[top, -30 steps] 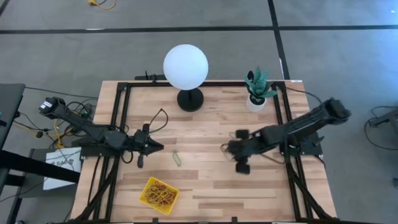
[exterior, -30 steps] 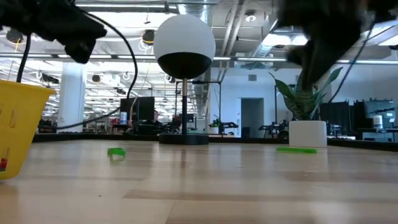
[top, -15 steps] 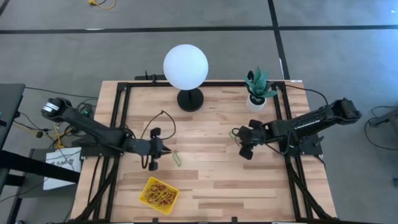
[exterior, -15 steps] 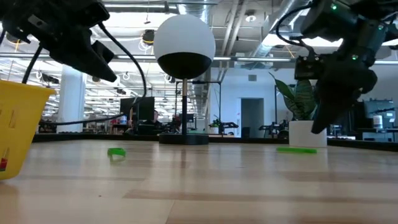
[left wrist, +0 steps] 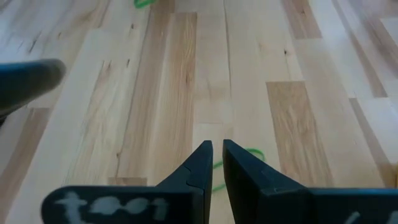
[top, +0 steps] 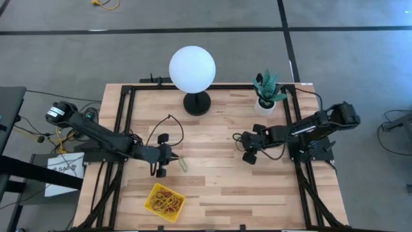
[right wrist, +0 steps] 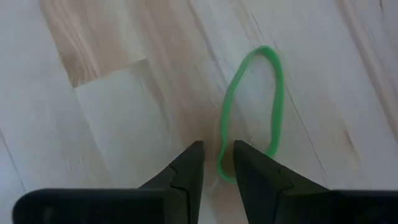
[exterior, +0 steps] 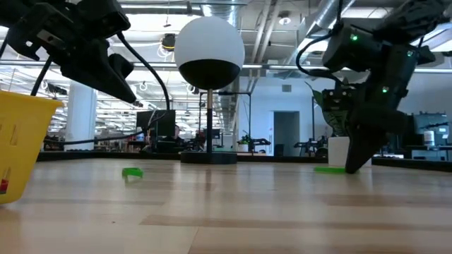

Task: Pick and place items into bin
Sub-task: Put the green rubber band into the yellow bin

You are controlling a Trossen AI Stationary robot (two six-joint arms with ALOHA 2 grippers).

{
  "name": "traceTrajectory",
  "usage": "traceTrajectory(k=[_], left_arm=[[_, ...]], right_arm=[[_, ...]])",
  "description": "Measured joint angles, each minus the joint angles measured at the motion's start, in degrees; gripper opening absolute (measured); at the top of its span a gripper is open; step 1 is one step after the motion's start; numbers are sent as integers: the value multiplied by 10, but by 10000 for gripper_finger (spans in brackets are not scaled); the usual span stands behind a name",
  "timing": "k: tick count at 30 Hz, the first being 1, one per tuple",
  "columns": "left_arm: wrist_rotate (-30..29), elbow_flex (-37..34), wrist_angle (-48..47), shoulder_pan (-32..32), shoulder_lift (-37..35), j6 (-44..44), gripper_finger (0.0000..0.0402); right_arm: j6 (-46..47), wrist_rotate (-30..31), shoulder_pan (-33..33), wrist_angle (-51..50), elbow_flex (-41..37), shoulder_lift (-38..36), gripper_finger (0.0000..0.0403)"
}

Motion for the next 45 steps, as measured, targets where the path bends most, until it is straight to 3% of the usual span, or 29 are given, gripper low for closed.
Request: traceTrajectory(k=[9,17,22,27,31,34,37,40,45], left_arm=[[-3,0,1,0,-1,0,28],[-3,0,2,0,-1,0,28],[-10,0,10,0,-1,-6,28],[-11,0,39,0,-1,-12,28],[-37,0,41,0,-1,-12,28],[-97,0,41,0,-1,-12,28],[-161,0,42,0,-1,-22,28],[-185,0,41,0,-1,-47,28],[-183,0,40,-1,-1,-66,28]], right_arm=[[5,-4,-8,12,-3,-11,73],[-16,-24,-5,72,-7,-12,6],[-29,-47,18,233,-5,-25,3],[-72,-45,72,533,-5,-19,2],[-91,-29,121,793,5,44,2],[-109,-26,154,873,54,118,1],[-115,-27,180,861,145,201,1],[-115,-29,194,799,255,278,1],[-100,-31,202,561,443,369,1]])
